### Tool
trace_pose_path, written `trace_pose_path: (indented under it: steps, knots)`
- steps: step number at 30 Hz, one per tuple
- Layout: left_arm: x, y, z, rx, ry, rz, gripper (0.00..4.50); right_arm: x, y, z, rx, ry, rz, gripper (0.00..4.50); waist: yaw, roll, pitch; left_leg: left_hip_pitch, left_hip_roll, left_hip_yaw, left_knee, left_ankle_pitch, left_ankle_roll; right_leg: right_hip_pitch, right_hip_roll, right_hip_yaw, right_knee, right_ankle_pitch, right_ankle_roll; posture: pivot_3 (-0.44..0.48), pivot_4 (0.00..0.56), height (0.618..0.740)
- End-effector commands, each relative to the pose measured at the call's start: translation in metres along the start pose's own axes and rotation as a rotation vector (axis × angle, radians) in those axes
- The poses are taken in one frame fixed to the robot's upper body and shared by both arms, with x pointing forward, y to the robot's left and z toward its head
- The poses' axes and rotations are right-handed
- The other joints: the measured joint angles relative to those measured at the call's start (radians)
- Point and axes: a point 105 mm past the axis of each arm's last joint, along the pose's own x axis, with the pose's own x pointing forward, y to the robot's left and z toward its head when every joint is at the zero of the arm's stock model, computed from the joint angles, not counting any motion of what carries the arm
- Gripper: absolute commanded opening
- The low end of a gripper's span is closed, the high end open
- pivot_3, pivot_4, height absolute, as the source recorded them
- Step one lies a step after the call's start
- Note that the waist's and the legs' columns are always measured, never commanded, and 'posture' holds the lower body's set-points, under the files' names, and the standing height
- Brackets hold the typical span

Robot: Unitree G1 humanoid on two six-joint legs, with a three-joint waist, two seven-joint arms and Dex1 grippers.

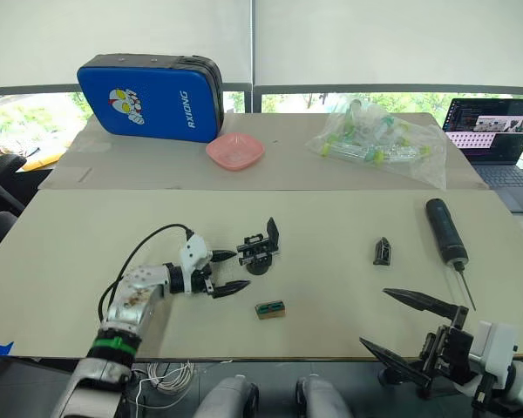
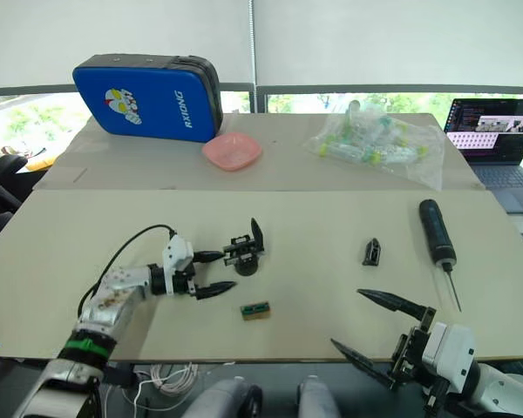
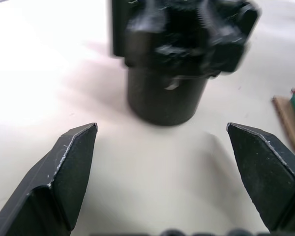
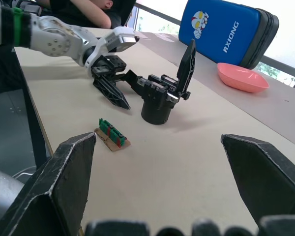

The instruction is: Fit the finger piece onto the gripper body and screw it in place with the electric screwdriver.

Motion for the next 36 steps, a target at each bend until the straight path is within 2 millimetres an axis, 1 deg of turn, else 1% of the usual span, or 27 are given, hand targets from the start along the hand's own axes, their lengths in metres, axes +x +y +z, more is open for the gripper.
trace_pose_path:
  steps: [1,2,4,8,14,18,23,26,29,32,34,36]
  knots:
    - [0.005,0.004,0.009,0.063,0.025,-0.138,4.46,0.002,0.000,0.009,-0.039,-0.026,0.008,4.50,0.009,0.000,0.000,0.000,0.000,0.000,0.000,0.000,0.000,0.000,0.000,-0.001,0.000,0.001,-0.001,0.000,0.150,0.740]
    - [0.008,0.008,0.011,0.073,0.021,-0.141,4.46,0.002,0.000,0.009,-0.039,-0.026,0.009,4.50,0.011,-0.001,0.000,0.000,-0.001,0.000,0.000,0.000,0.000,-0.001,0.000,-0.001,-0.001,0.003,-0.005,0.000,0.150,0.740]
    - [0.013,0.012,0.016,0.081,0.012,-0.166,4.46,0.002,-0.001,0.010,-0.045,-0.027,0.005,4.50,0.014,-0.002,0.001,-0.001,-0.001,0.000,0.000,0.000,0.000,-0.001,0.000,-0.002,-0.001,0.004,-0.007,0.000,0.150,0.740]
    - [0.030,0.007,0.018,0.135,0.026,-0.263,4.46,-0.001,-0.001,0.011,-0.055,-0.018,0.002,4.50,0.013,-0.002,0.001,-0.003,-0.002,0.000,0.000,-0.002,0.003,-0.002,0.000,-0.002,-0.001,0.004,-0.006,0.000,0.150,0.740]
    - [0.049,0.005,0.025,0.146,-0.013,-0.279,4.46,-0.004,0.000,0.012,-0.060,-0.002,-0.008,4.50,0.013,-0.003,0.002,-0.006,-0.002,0.000,0.000,-0.002,0.004,-0.001,0.000,-0.002,-0.001,0.004,-0.006,0.000,0.150,0.740]
    - [0.054,0.003,0.026,0.160,-0.016,-0.297,4.46,-0.006,0.002,0.013,-0.058,0.007,-0.012,4.50,0.011,-0.004,0.002,-0.006,-0.002,0.000,0.000,-0.002,0.003,-0.001,0.000,-0.002,-0.001,0.004,-0.006,0.000,0.150,0.740]
    - [0.052,0.007,0.022,0.169,-0.002,-0.254,4.46,-0.009,0.005,0.013,-0.054,0.019,-0.020,4.50,0.010,-0.004,0.002,-0.006,-0.002,0.000,0.001,-0.002,0.003,-0.001,0.000,-0.003,0.000,0.004,-0.006,0.000,0.150,0.740]
    - [0.050,0.010,0.022,0.171,-0.011,-0.231,3.69,-0.009,0.006,0.013,-0.052,0.022,-0.020,4.50,0.009,-0.004,0.002,-0.006,-0.002,0.001,0.002,-0.002,0.003,-0.001,0.000,-0.003,0.000,0.005,-0.005,0.000,0.150,0.740]
    - [0.046,0.010,0.021,0.173,-0.016,-0.226,2.36,-0.009,0.006,0.013,-0.051,0.022,-0.017,4.50,0.009,-0.004,0.002,-0.006,-0.001,0.000,0.004,-0.002,0.003,-0.001,0.000,-0.003,0.000,0.005,-0.005,0.000,0.150,0.740]
    - [0.043,0.013,0.026,0.159,-0.066,-0.199,2.37,-0.009,0.007,0.013,-0.050,0.022,-0.013,4.50,0.008,-0.004,0.002,-0.006,-0.001,0.000,0.004,-0.002,0.003,-0.001,0.000,-0.003,0.000,0.005,-0.005,0.000,0.150,0.740]
    - [0.046,0.019,0.041,0.150,-0.157,-0.106,2.37,-0.009,0.007,0.012,-0.047,0.024,-0.011,4.50,0.008,-0.004,0.002,-0.006,-0.001,0.000,0.004,-0.002,0.003,-0.001,0.000,-0.003,0.000,0.005,-0.005,0.000,0.150,0.740]
    - [0.048,0.021,0.047,0.106,-0.195,-0.028,2.37,-0.008,0.007,0.011,-0.042,0.023,-0.007,4.50,0.008,-0.004,0.003,-0.006,-0.001,0.000,0.004,-0.002,0.003,-0.001,0.000,-0.002,0.000,0.005,-0.005,0.000,0.150,0.740]
